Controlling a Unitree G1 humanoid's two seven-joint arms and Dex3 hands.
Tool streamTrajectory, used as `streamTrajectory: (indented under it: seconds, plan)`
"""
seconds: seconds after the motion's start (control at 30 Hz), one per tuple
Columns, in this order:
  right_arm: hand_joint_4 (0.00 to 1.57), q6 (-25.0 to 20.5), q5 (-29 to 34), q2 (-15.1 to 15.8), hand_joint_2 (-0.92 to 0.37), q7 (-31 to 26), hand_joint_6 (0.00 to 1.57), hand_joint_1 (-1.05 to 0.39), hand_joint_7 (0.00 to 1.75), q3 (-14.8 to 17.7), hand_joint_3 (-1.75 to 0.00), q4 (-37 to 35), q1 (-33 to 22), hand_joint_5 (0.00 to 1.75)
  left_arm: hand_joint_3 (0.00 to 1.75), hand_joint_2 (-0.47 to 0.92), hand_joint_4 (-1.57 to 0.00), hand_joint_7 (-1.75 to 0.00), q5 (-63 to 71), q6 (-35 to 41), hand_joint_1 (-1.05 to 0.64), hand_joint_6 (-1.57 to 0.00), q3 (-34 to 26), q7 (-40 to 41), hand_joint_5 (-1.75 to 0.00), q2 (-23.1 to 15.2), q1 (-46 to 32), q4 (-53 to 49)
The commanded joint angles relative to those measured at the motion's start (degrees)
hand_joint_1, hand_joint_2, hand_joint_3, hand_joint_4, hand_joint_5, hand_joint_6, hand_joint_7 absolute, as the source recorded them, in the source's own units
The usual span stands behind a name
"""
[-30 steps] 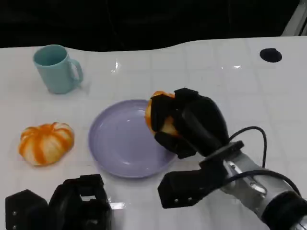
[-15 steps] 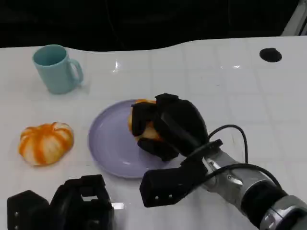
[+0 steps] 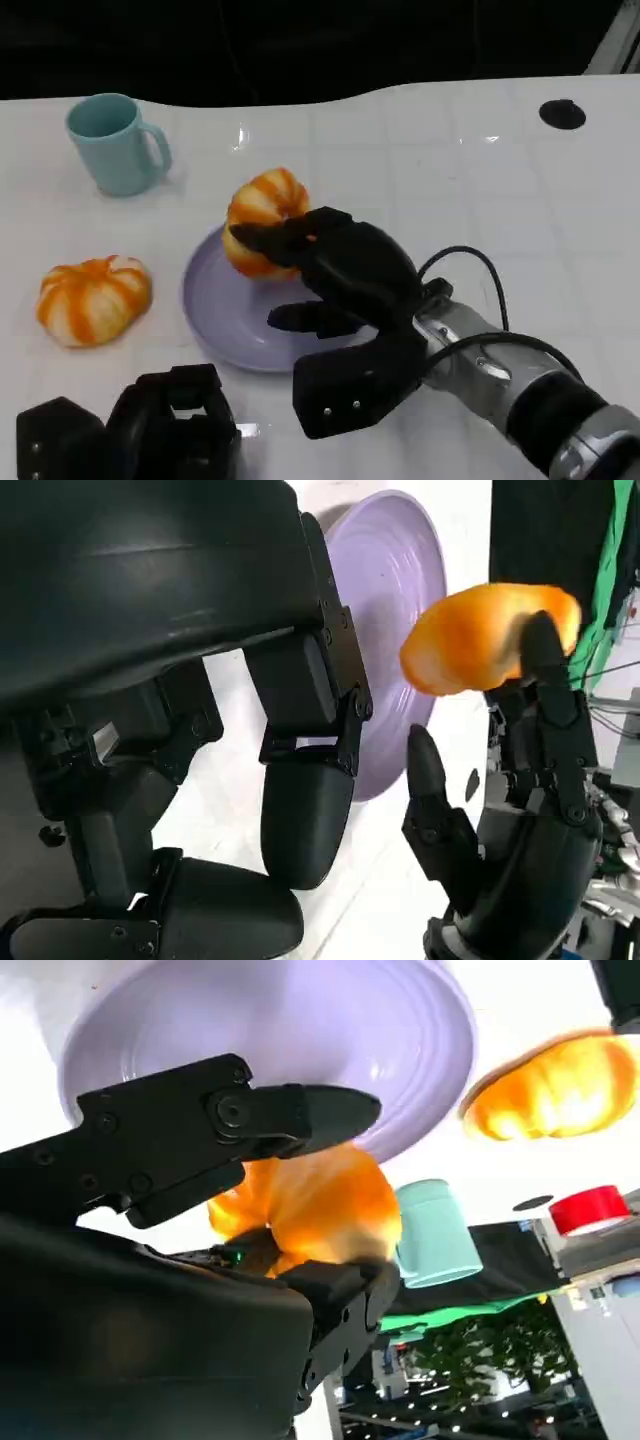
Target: Grasp the bread from the table and place it into the plate.
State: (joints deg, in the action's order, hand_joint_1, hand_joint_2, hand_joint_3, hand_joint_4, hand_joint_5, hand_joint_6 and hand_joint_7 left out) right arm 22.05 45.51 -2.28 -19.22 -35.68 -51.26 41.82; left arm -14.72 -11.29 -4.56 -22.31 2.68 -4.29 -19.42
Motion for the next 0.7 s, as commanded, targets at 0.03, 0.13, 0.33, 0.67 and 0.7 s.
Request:
streamTrajectory:
  seconds: [0.03,0.13,0.33,0.67,0.7]
  plan:
    - [0.02,-0.3,-0.7,1.5,-0.92,0.9,0.16,-0.76,0.01,0.2,-0.42,3.0,-1.4,0.22,1.41,0.10,-1.57,-1.08,0.3,-0.5,-1.05,-1.41,-0.1,0.4,-1.19,-0.7,0.0,-0.2]
    - [0.06,0.3,-0.9,2.4,-0.92,0.8,0.20,-0.77,0.03,0.5,-0.41,4.4,-2.3,0.26,1.37,0.13,-1.57,-1.08,0.4,-0.8,-1.05,-1.42,-0.1,0.3,-1.19,-0.7,0.0,-0.5]
    - [0.17,1.2,-1.2,4.3,-0.92,0.5,0.27,-0.75,0.05,1.0,-0.41,7.1,-4.1,0.35,1.33,0.16,-1.57,-1.07,0.2,-0.3,-1.05,-1.41,-0.2,0.3,-1.19,-0.8,0.0,-0.3]
    - [0.21,-0.7,1.0,4.6,-0.92,-2.7,0.96,-0.70,0.06,0.7,-0.42,8.0,-4.0,0.68,1.30,0.19,-1.57,-1.08,0.1,0.0,-1.05,-1.41,-0.2,0.3,-1.19,-0.7,0.0,-0.2]
    - [0.22,-1.0,1.0,4.7,-0.92,-2.2,0.99,-0.70,0.06,0.7,-0.44,8.2,-4.0,0.64,1.30,0.19,-1.57,-1.08,0.2,-0.2,-1.05,-1.41,-0.2,0.3,-1.19,-0.7,0.0,-0.3]
